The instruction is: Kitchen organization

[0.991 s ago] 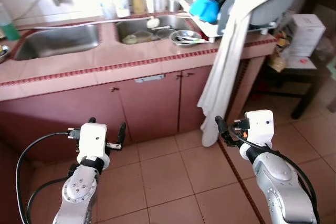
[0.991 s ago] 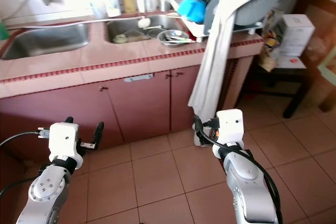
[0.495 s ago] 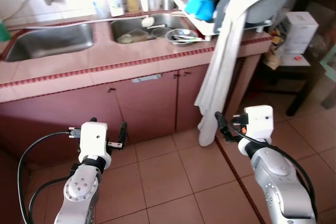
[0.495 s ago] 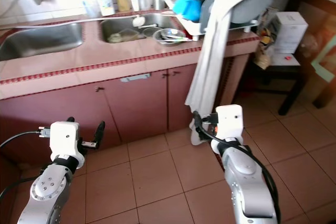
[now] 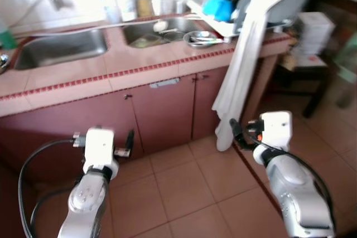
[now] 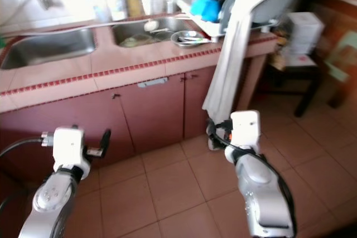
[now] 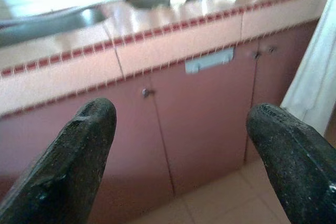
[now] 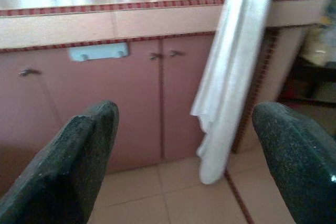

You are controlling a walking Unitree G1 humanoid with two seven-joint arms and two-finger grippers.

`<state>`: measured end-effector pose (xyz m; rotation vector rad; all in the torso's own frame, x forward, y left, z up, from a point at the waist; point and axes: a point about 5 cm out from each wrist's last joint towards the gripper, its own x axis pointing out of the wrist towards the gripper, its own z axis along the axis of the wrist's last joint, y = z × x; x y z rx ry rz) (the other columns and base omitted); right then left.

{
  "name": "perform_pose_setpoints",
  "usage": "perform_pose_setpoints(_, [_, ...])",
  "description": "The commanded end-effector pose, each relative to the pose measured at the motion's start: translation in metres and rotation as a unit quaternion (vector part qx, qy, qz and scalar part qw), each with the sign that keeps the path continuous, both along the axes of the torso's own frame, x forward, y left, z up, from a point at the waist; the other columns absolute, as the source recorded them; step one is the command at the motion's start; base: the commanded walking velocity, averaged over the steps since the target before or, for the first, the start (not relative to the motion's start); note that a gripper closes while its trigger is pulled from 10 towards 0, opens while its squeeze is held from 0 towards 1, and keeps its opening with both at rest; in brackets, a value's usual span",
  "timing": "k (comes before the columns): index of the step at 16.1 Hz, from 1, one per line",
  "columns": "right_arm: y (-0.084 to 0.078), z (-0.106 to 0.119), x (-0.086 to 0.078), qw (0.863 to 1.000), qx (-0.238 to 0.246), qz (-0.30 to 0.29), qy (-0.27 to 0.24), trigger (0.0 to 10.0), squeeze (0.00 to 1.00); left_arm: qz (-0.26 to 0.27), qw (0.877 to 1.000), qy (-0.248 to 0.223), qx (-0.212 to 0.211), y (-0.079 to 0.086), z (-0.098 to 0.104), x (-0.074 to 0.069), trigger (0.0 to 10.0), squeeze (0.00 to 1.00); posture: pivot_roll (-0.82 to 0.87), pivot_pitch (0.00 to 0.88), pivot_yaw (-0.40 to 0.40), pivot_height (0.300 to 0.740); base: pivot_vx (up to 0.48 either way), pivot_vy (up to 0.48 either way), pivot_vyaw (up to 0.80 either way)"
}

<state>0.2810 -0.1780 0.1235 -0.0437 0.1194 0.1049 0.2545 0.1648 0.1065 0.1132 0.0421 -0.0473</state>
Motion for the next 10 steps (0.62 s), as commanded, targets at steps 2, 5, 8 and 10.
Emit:
perform_pose_setpoints(2, [0.007, 0.004, 0.004, 1.000, 0.006, 0.005, -0.007, 10.0, 0.00, 0.015, 1.000, 0.003, 0.013, 0.009, 0.001, -0.001, 10.0, 0.00, -0.02, 0.047, 0.033, 0.740, 0.000, 0.446, 0.00])
perform_pose_setpoints(5, [0.005, 0.005, 0.009, 1.000, 0.012, -0.004, -0.010, 10.0, 0.00, 0.009, 0.999, -0.027, 0.018, 0.004, 0.011, 0.002, 10.0, 0.00, -0.02, 0.047, 0.038, 0.740, 0.000, 0.099, 0.00])
perform_pose_setpoints(8, [0.006, 0.005, 0.010, 1.000, 0.019, -0.006, -0.012, 10.0, 0.00, 0.009, 0.998, -0.061, 0.014, 0.001, 0.021, 0.006, 10.0, 0.00, -0.01, 0.044, 0.039, 0.740, 0.000, 0.000, 0.00])
perform_pose_setpoints(10, [0.008, 0.005, 0.012, 1.000, 0.021, -0.004, -0.012, 10.0, 0.00, 0.008, 0.998, -0.061, 0.003, -0.001, 0.024, 0.010, 10.0, 0.00, -0.01, 0.037, 0.038, 0.740, 0.000, 0.000, 0.00])
